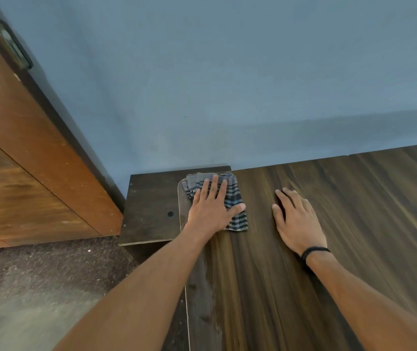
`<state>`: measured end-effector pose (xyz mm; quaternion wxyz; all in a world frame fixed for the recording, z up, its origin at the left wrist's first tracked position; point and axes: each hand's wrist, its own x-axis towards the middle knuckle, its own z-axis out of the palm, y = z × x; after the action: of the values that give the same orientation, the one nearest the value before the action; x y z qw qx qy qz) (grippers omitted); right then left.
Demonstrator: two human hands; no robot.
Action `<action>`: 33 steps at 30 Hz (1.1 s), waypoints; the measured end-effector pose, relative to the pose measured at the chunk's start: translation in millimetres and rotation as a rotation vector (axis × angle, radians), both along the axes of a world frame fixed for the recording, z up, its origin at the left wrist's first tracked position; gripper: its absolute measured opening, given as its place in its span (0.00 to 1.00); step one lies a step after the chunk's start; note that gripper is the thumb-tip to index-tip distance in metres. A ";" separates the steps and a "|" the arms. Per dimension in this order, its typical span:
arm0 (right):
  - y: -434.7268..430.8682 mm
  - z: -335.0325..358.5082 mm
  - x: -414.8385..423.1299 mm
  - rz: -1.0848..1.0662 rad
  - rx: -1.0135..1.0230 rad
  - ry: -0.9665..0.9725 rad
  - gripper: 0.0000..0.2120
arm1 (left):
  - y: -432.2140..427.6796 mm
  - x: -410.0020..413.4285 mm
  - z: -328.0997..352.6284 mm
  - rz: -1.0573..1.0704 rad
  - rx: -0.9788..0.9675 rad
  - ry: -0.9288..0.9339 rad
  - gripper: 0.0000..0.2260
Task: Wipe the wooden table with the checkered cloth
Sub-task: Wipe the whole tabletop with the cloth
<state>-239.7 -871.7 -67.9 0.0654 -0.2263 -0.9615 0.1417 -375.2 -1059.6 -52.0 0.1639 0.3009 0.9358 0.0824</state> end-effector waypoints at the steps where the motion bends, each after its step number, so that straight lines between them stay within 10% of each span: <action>1: -0.3 0.2 0.3 0.003 -0.002 -0.001 0.25 | 0.0 -5.0 0.2 0.036 0.004 0.003 0.40; 33: 1.5 -1.6 -3.4 -0.038 0.053 -0.064 0.26 | 4.7 -48.7 -19.7 0.243 0.093 0.177 0.41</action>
<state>-243.1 -870.2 -69.5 0.0433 -0.2471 -0.9620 0.1074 -423.9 -1054.9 -71.7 0.0555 0.1987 0.9713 0.1182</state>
